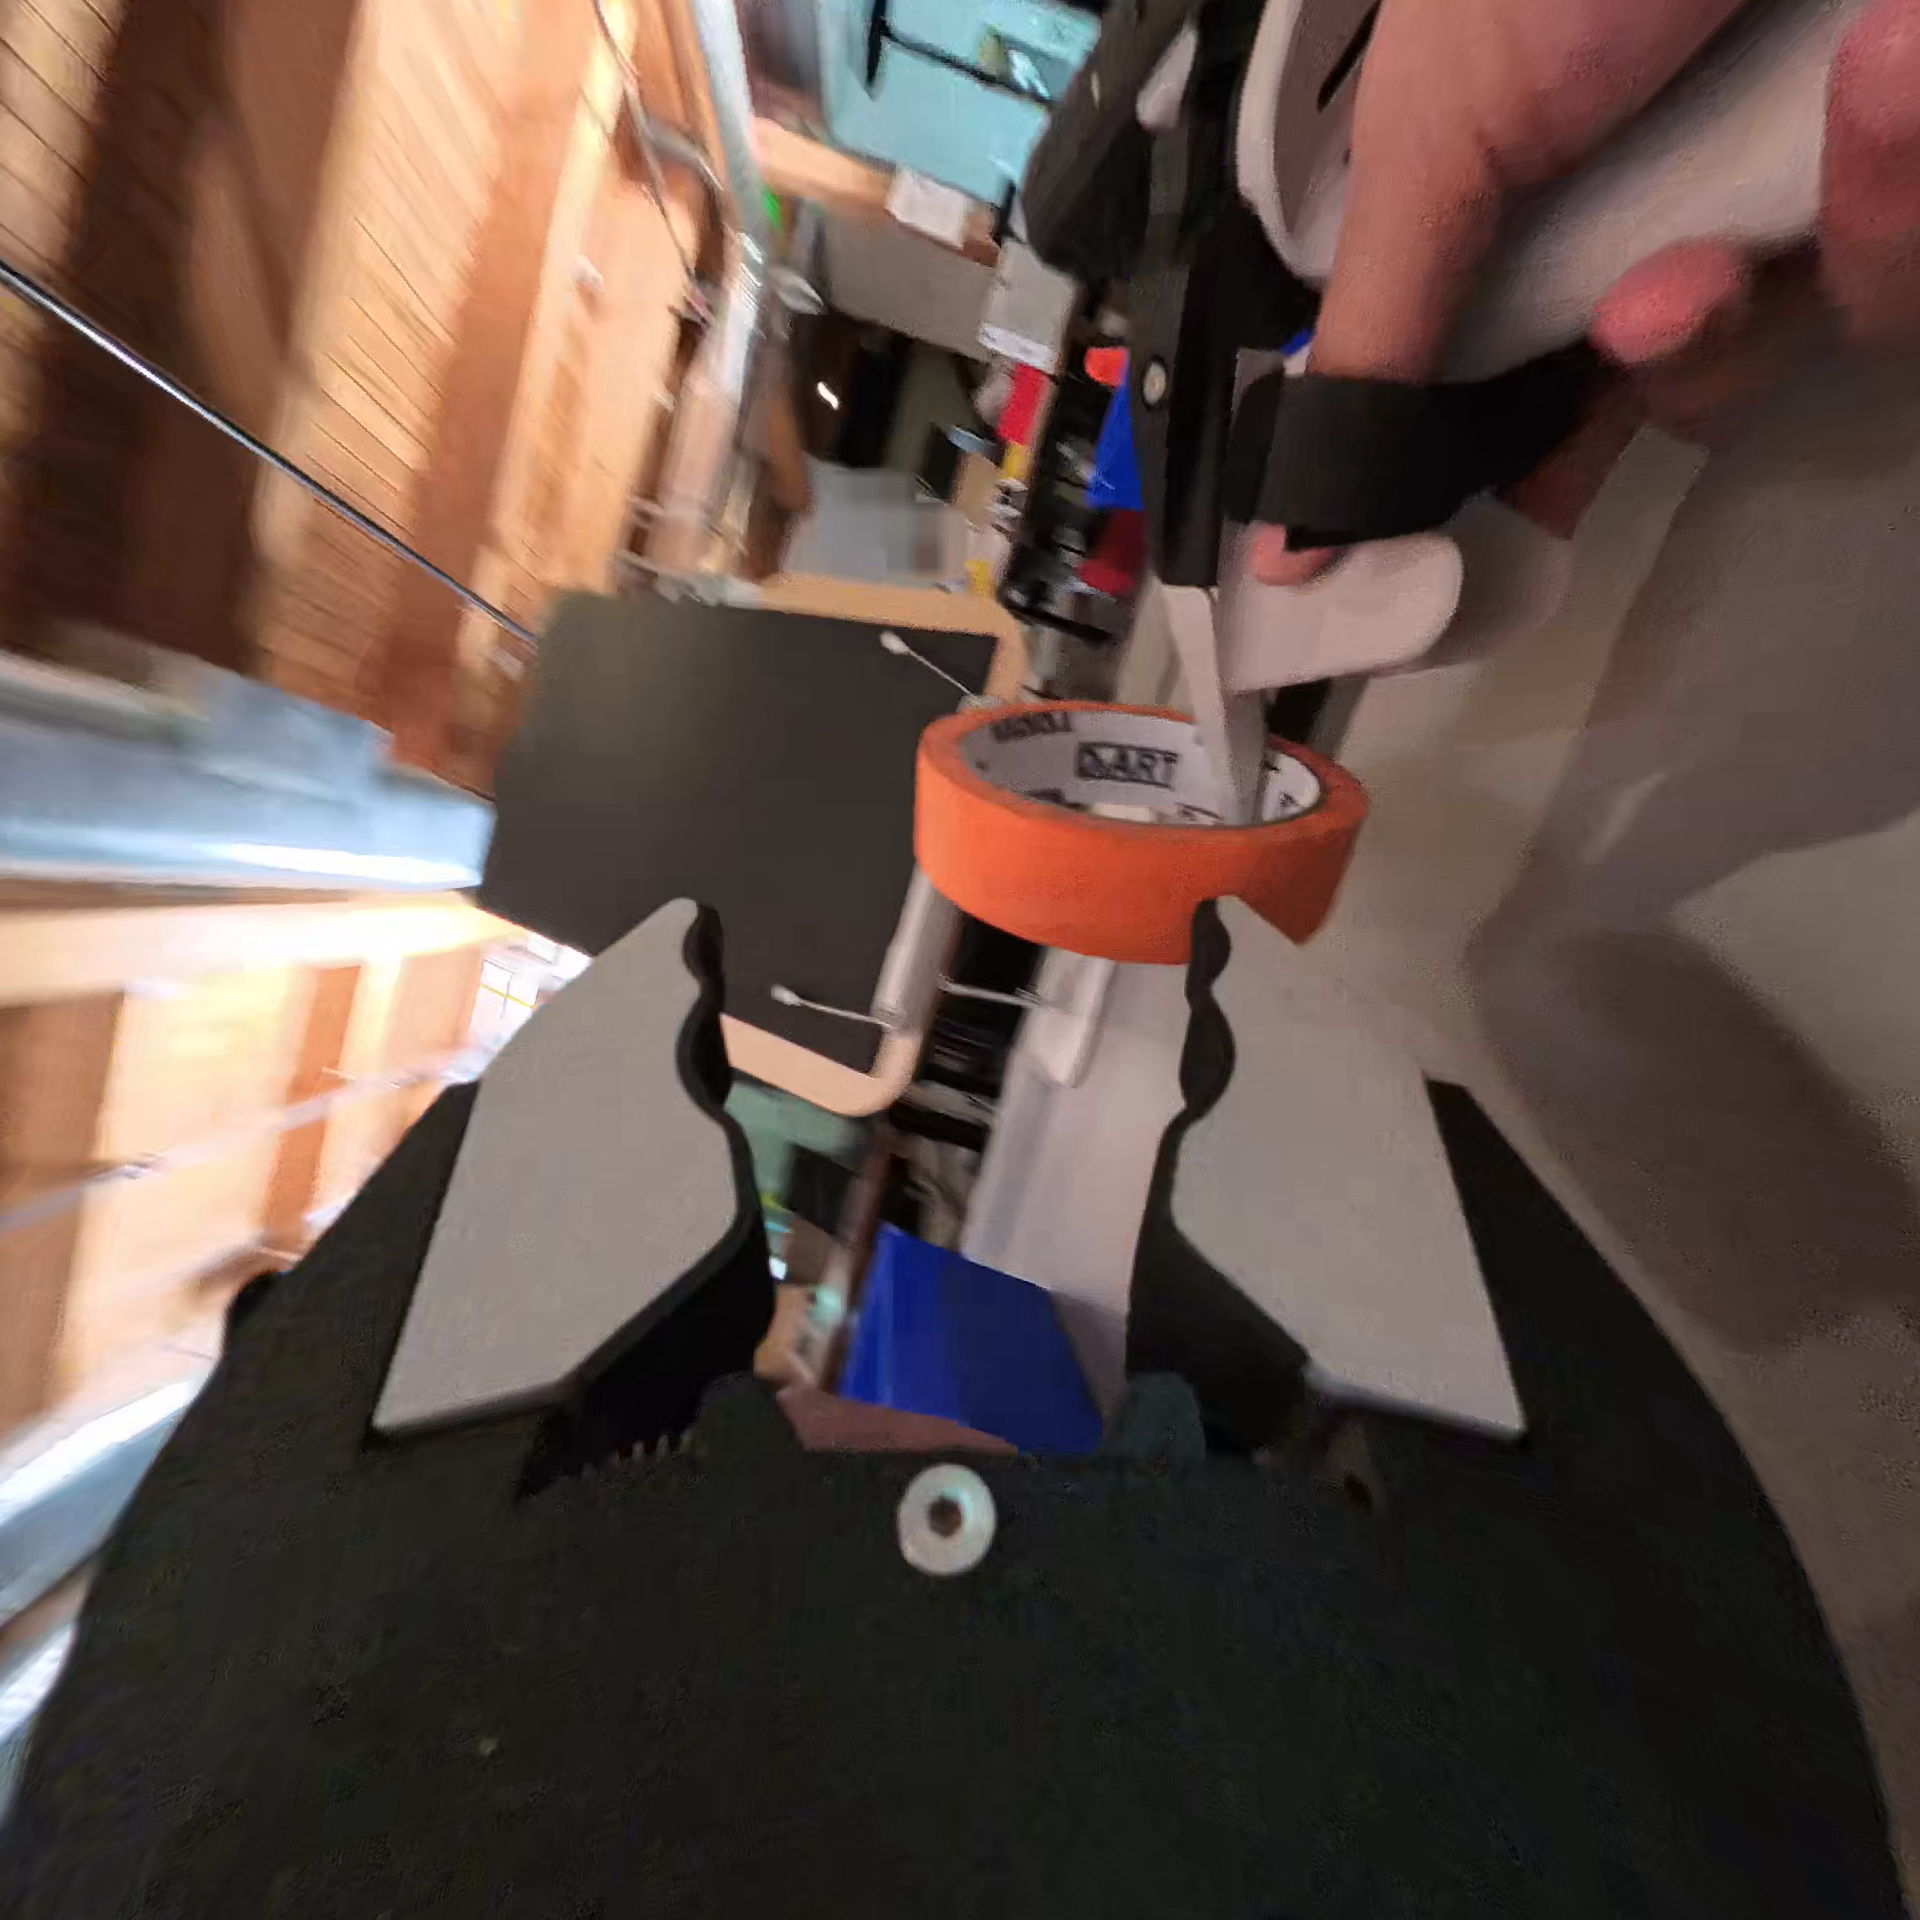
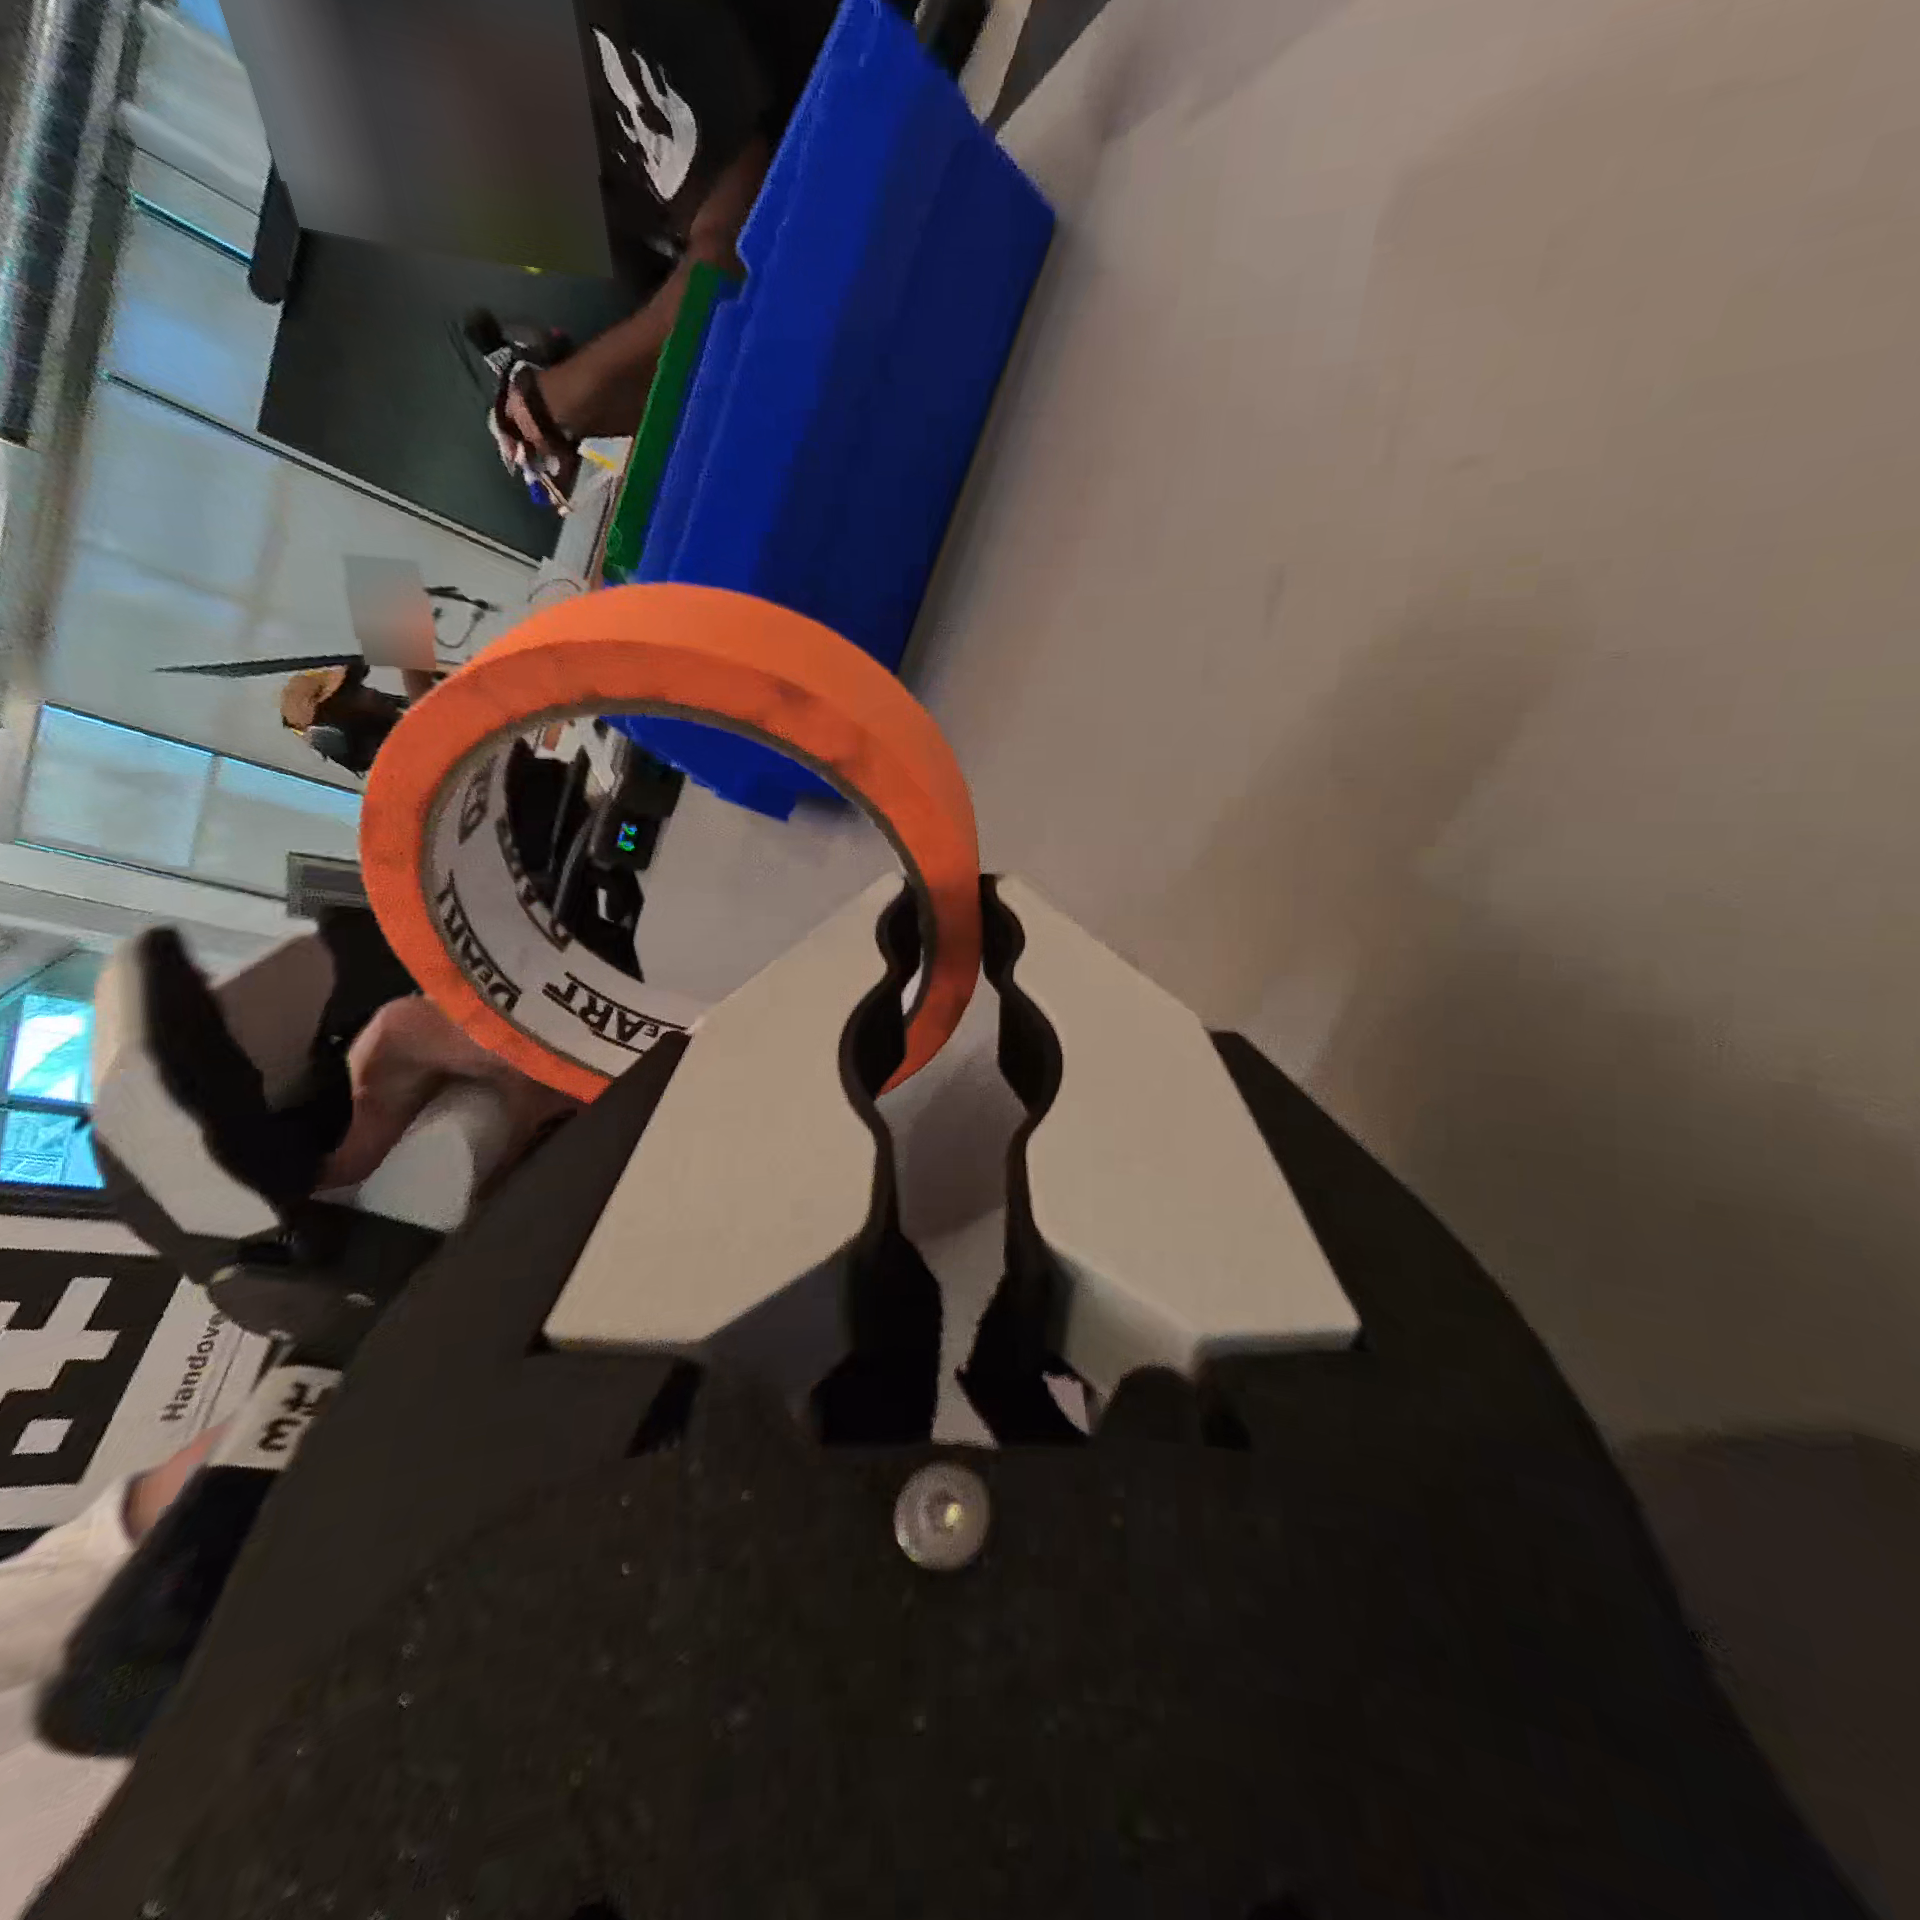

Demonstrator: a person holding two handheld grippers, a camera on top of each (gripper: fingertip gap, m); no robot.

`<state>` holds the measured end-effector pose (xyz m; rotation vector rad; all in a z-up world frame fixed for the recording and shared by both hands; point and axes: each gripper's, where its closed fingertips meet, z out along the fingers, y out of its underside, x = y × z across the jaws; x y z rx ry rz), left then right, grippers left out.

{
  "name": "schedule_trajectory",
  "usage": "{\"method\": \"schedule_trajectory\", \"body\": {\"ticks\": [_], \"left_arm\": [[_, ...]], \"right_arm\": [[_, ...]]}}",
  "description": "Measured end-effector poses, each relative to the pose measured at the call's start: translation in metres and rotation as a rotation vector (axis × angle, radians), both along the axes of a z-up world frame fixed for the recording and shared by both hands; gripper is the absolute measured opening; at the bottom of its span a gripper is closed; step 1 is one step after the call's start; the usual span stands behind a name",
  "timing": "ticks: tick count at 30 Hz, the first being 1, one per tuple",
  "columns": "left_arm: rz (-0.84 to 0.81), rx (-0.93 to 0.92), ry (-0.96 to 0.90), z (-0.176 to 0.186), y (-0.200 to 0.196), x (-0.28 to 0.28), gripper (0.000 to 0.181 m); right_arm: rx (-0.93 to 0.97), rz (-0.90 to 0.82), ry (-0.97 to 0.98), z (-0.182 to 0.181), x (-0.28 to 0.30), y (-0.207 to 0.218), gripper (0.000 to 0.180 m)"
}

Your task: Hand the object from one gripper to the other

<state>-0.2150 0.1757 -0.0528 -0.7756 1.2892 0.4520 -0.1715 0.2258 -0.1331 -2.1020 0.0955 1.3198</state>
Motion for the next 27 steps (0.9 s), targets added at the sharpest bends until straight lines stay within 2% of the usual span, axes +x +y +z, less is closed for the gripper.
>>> {"method": "schedule_trajectory", "body": {"ticks": [2,7,12,13,14,17,21,24,27], "left_arm": [[-0.029,0.081,0.025,-0.004,-0.005,0.0,0.082],[0.008,-0.125,0.089,-0.03,0.008,0.002,0.1],[0.031,-0.149,0.078,-0.028,0.015,0.0,0.112],[0.031,-0.149,0.087,-0.032,0.015,0.0,0.11],[0.045,-0.12,0.097,-0.035,0.017,-0.001,0.104],[0.087,-0.024,0.103,-0.033,0.027,-0.008,0.109],[0.141,-0.235,-0.025,-0.031,0.043,-0.023,0.108],[0.13,-0.44,-0.199,-0.021,0.053,-0.035,0.108],[-0.069,-0.819,-0.432,-0.01,0.044,-0.033,0.108]], "right_arm": [[-0.004,0.013,-0.015,-0.005,-0.002,-0.001,0.01],[0.085,-0.014,0.101,0.021,-0.012,0.005,0.01],[0.102,0.083,-0.081,0.005,-0.035,-0.009,0.01],[0.114,0.097,-0.1,0.006,-0.04,-0.011,0.01],[0.127,0.137,-0.11,0.008,-0.049,-0.015,0.01],[0.156,0.14,-0.184,0.006,-0.056,-0.016,0.012],[0.198,0.162,-0.126,0.015,-0.058,-0.016,0.019],[0.344,0.146,-0.025,0.047,-0.048,-0.012,0.041],[0.5,0.062,-0.013,0.07,-0.015,-0.004,0.054]]}}
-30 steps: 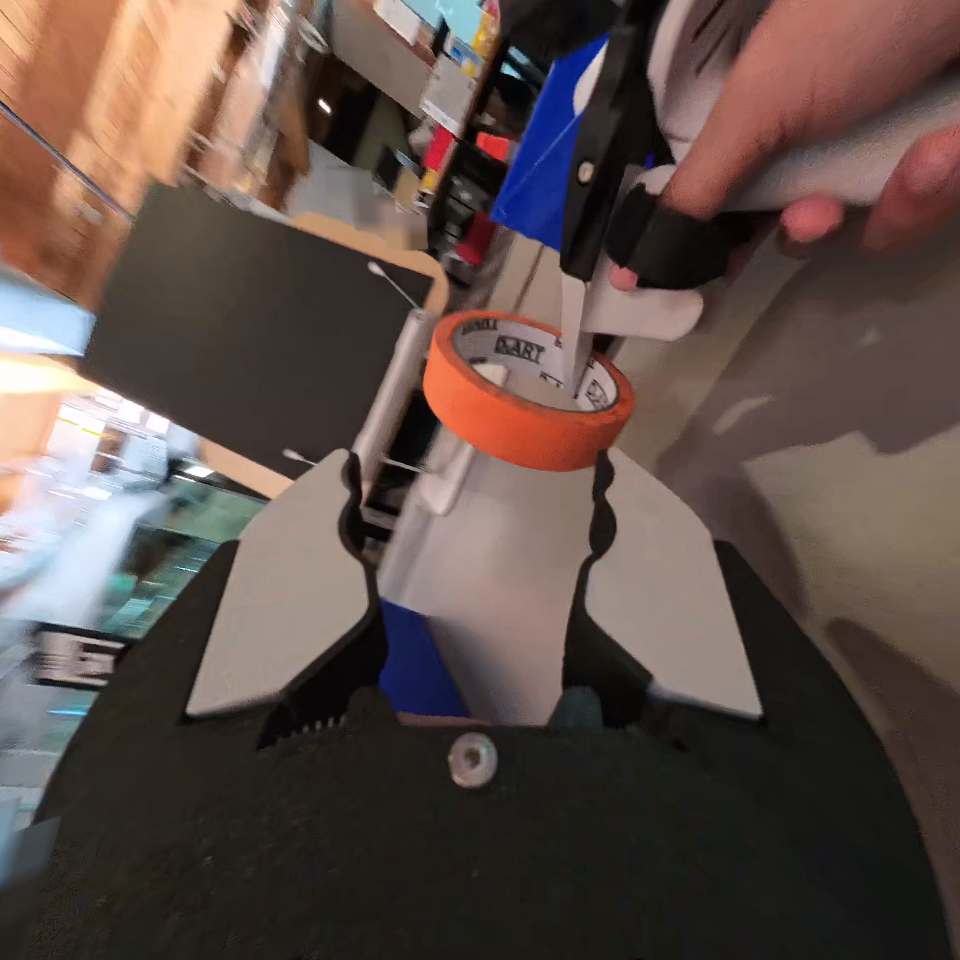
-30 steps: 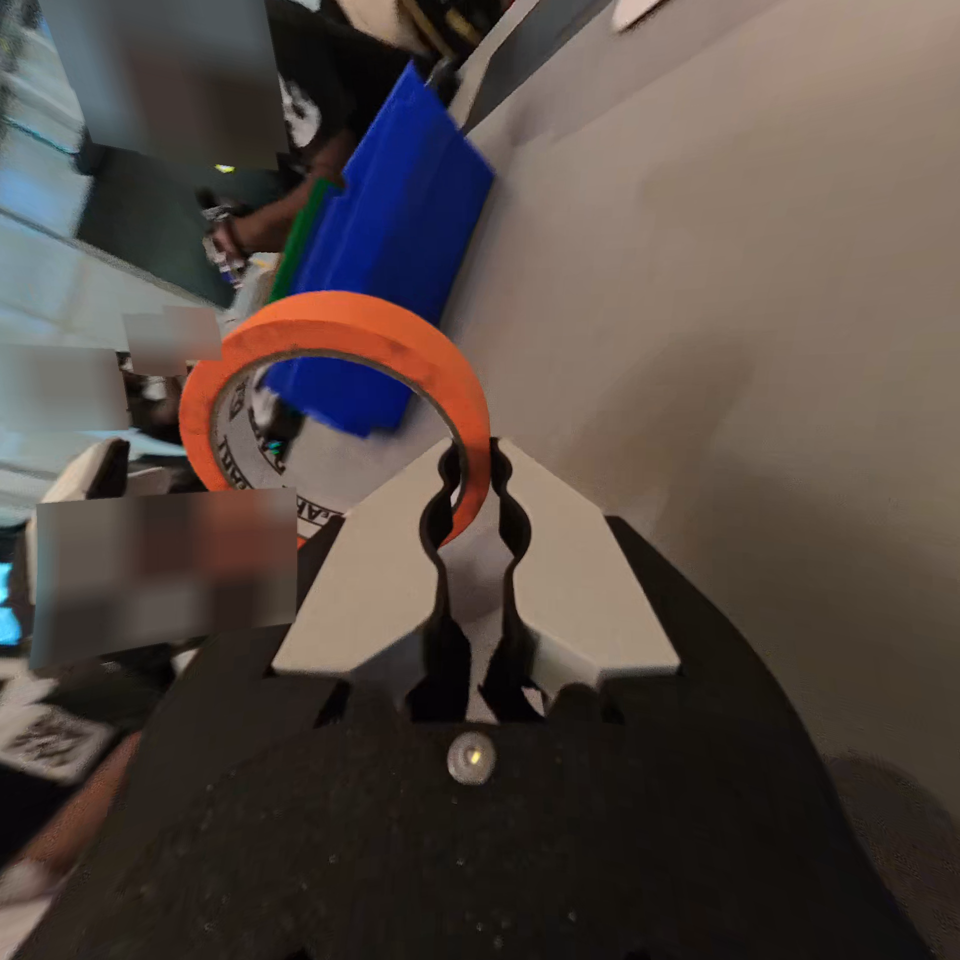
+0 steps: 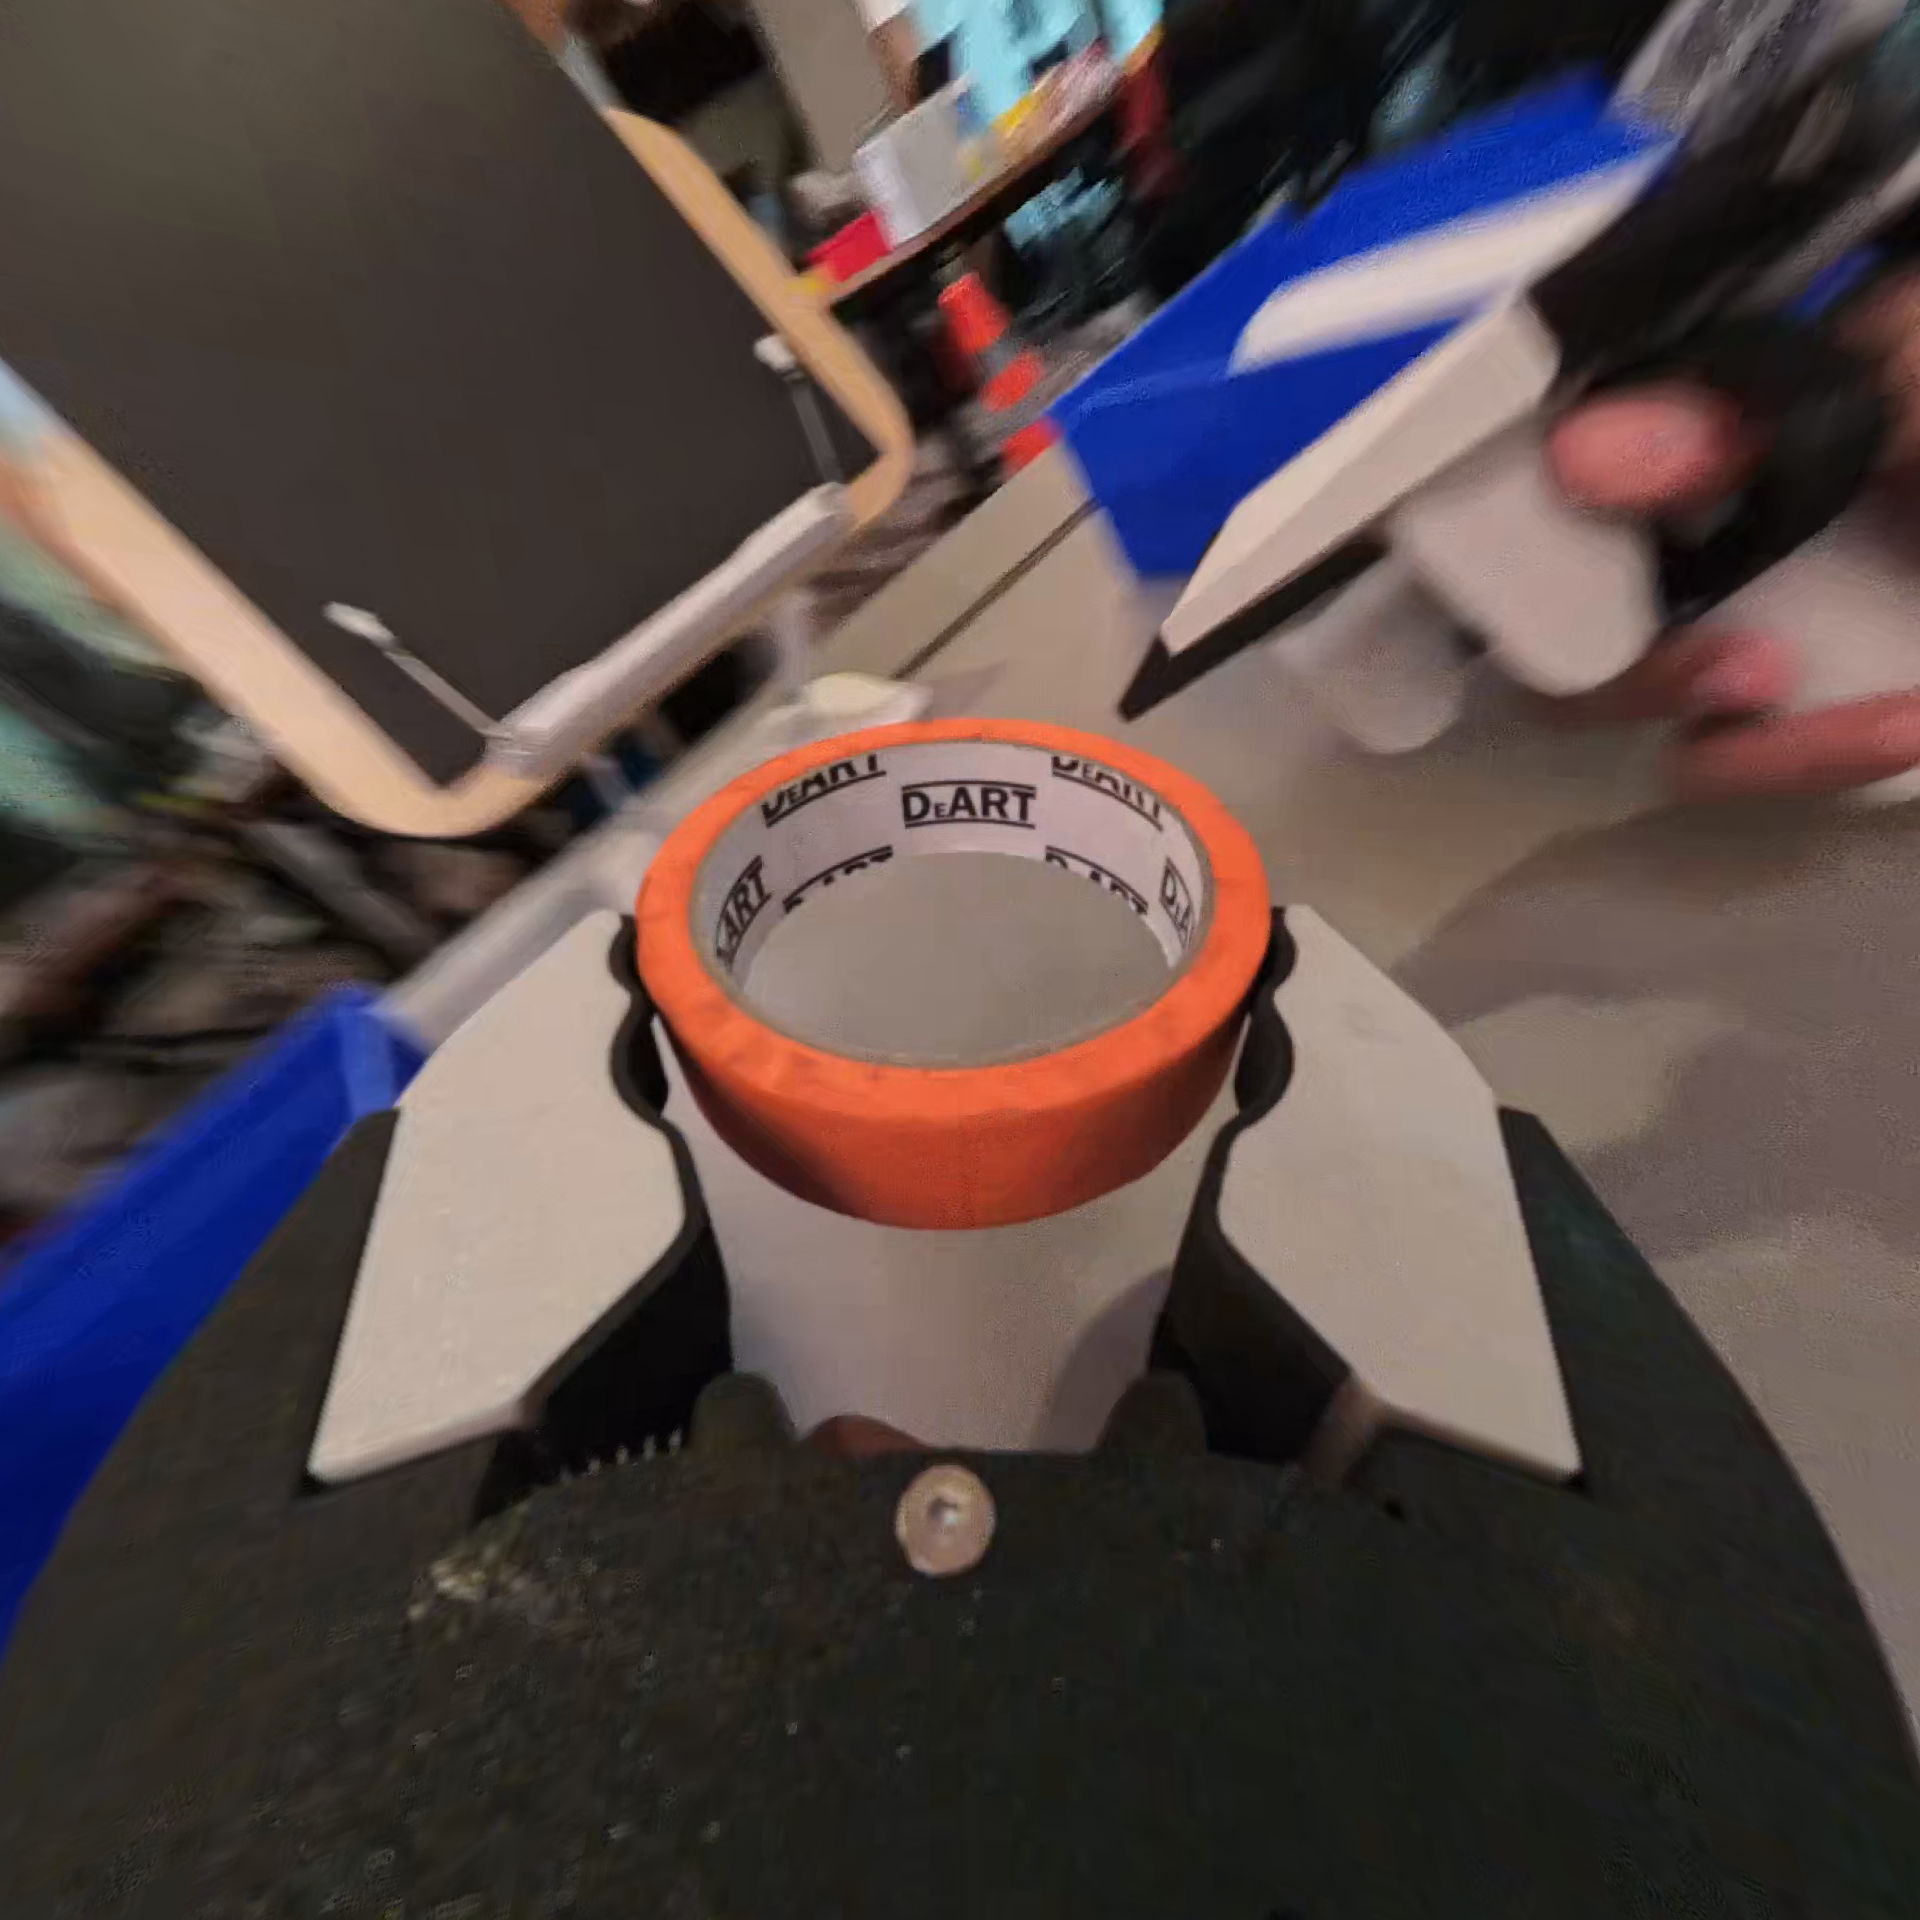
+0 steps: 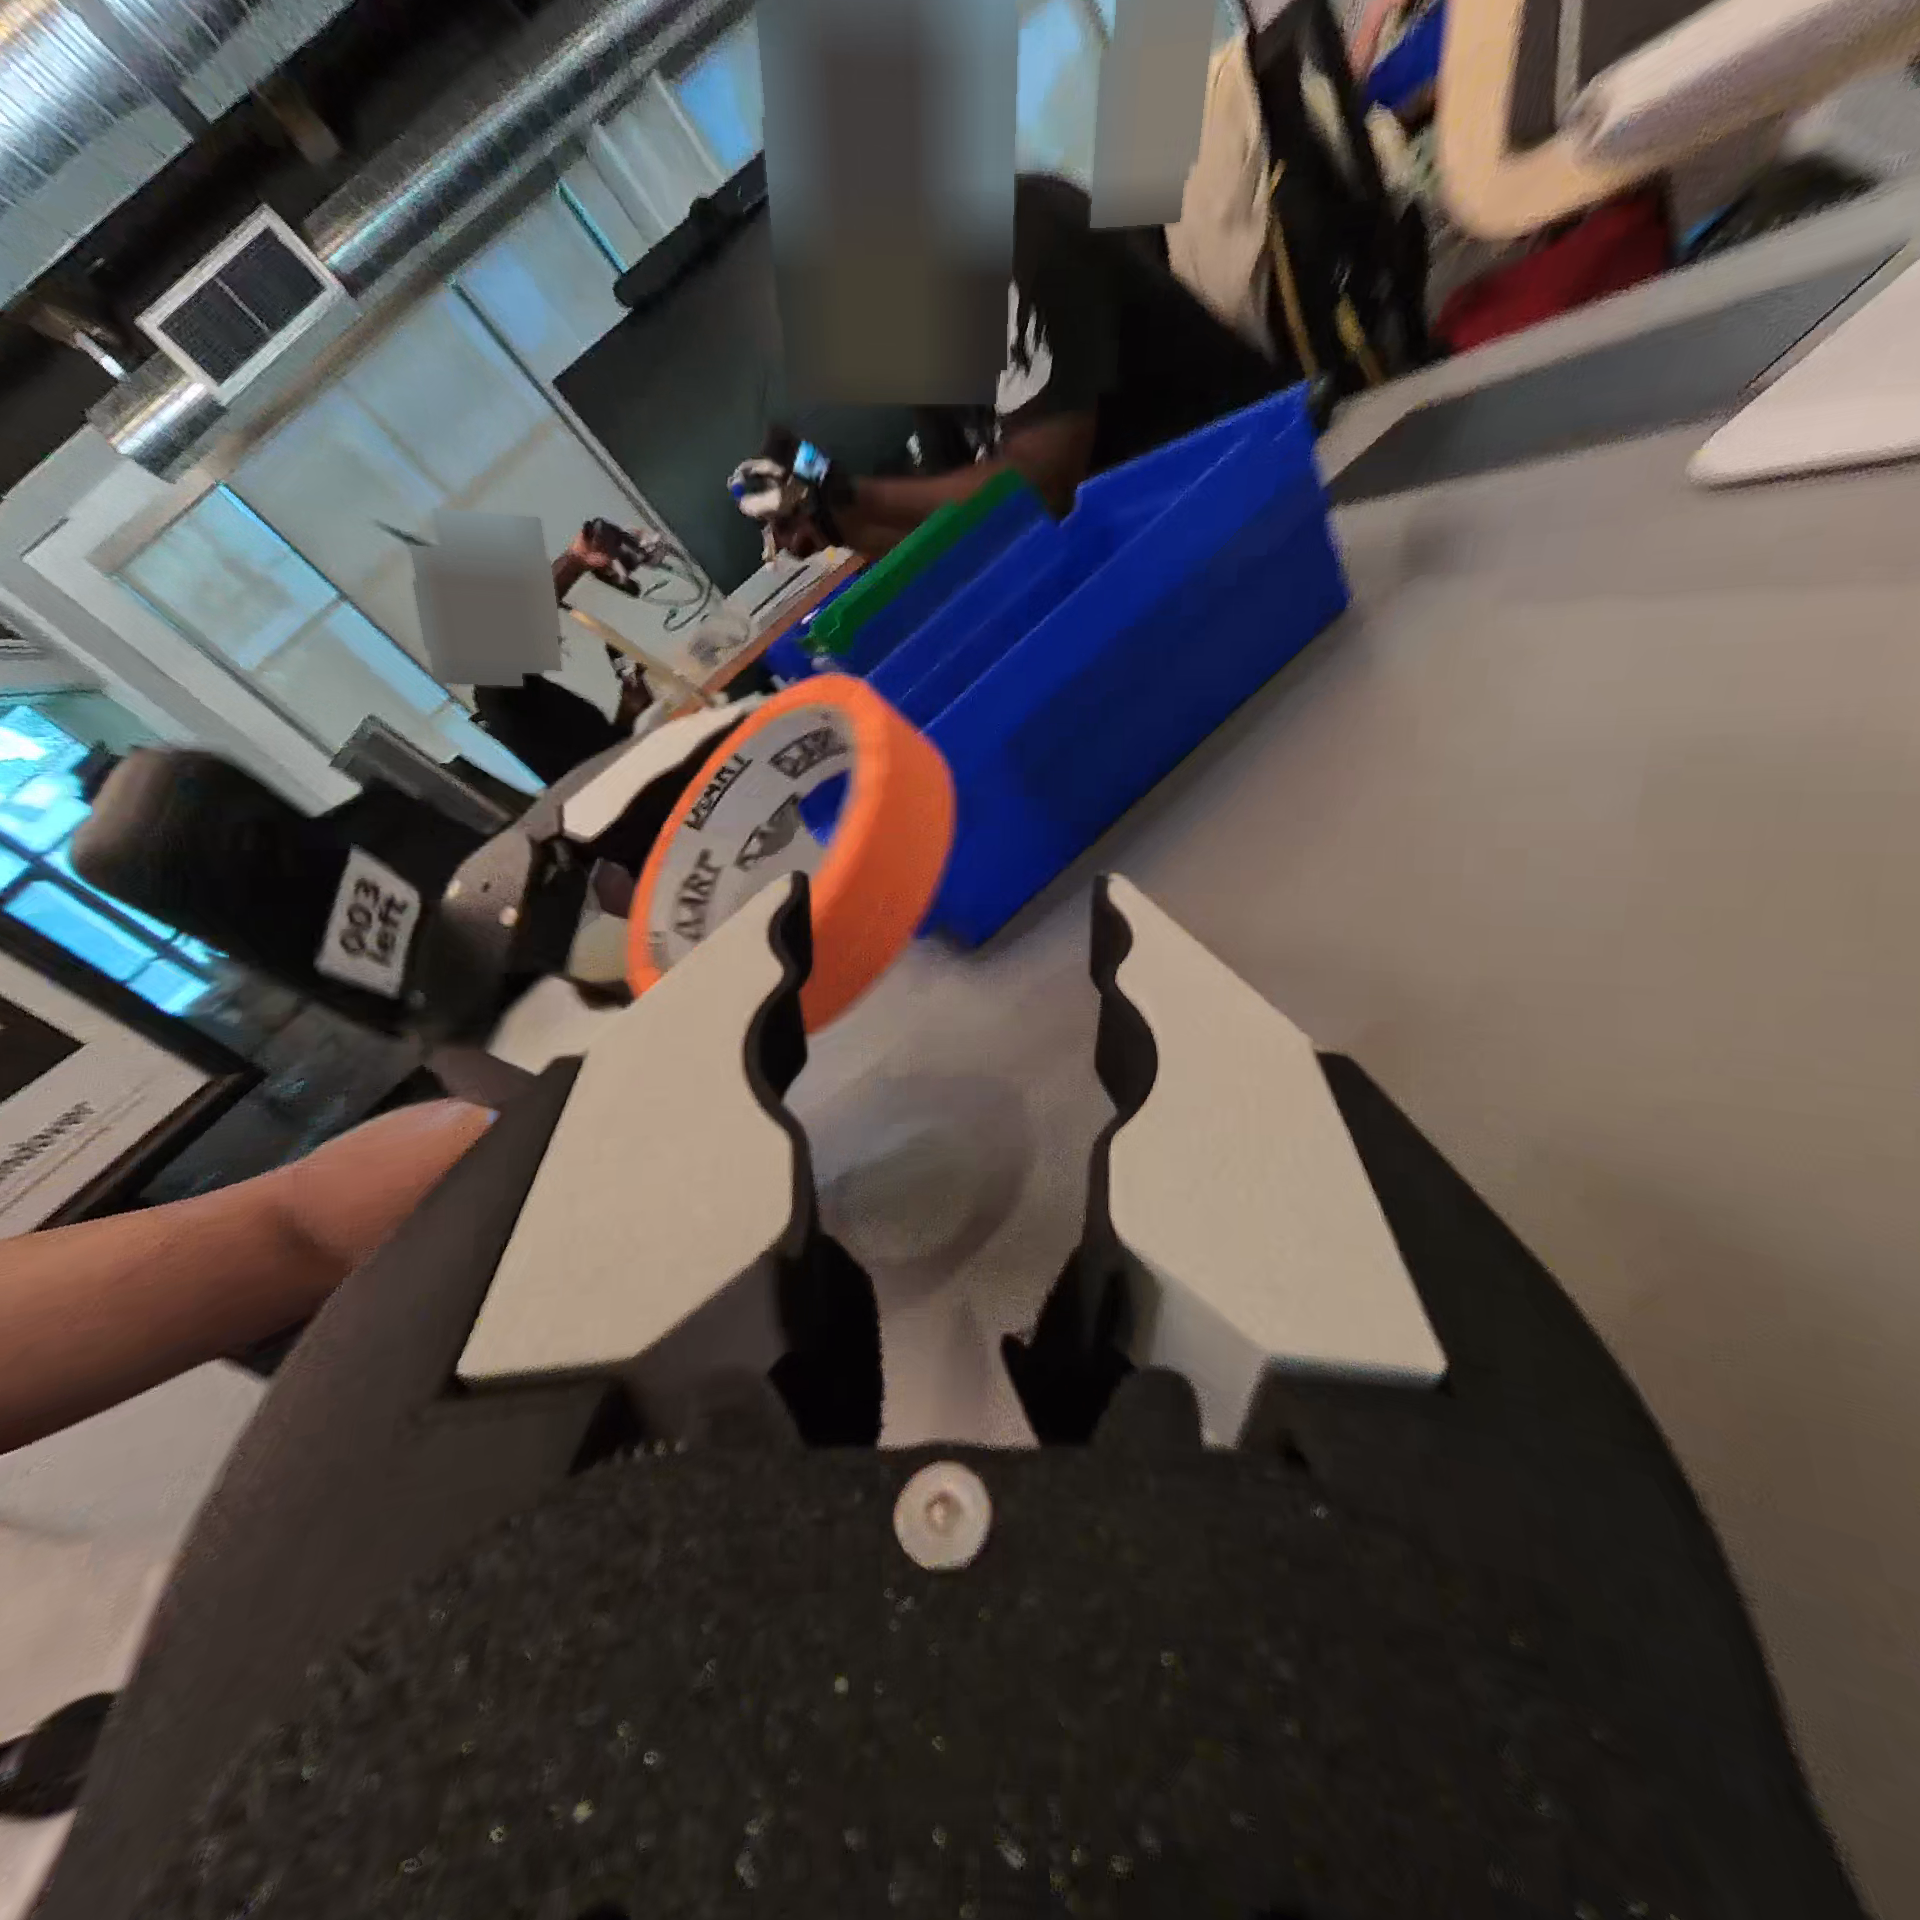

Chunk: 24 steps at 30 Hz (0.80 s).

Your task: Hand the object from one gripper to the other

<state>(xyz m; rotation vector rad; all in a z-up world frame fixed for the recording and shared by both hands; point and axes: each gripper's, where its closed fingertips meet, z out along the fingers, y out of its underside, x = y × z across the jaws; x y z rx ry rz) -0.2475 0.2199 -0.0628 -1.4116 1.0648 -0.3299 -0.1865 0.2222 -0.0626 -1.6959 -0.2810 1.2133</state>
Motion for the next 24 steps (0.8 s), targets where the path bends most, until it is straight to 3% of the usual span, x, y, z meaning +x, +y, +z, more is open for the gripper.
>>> {"method": "schedule_trajectory", "body": {"ticks": [4,7,9,12,16,24], "left_arm": [[-0.335,-0.451,-0.375,0.026,-0.03,0.013,0.108],[-0.528,-0.656,-0.484,0.036,-0.048,0.021,0.108],[-0.592,-0.695,-0.476,0.033,-0.057,0.026,0.108],[-0.658,-0.668,-0.389,0.024,-0.071,0.033,0.108],[-0.749,-0.703,-0.362,0.023,-0.089,0.039,0.108],[-0.72,-0.769,-0.371,0.021,-0.081,0.039,0.108]], "right_arm": [[0.186,-0.031,-0.107,0.007,0.02,-0.009,0.05],[0.315,0.166,-0.055,0.032,-0.006,-0.047,0.074],[0.326,0.281,-0.042,0.035,-0.022,-0.067,0.091],[0.293,0.342,-0.01,0.032,-0.034,-0.076,0.103],[0.284,0.403,-0.028,0.024,-0.044,-0.086,0.101],[0.232,0.397,-0.06,0.022,-0.04,-0.077,0.099]]}}
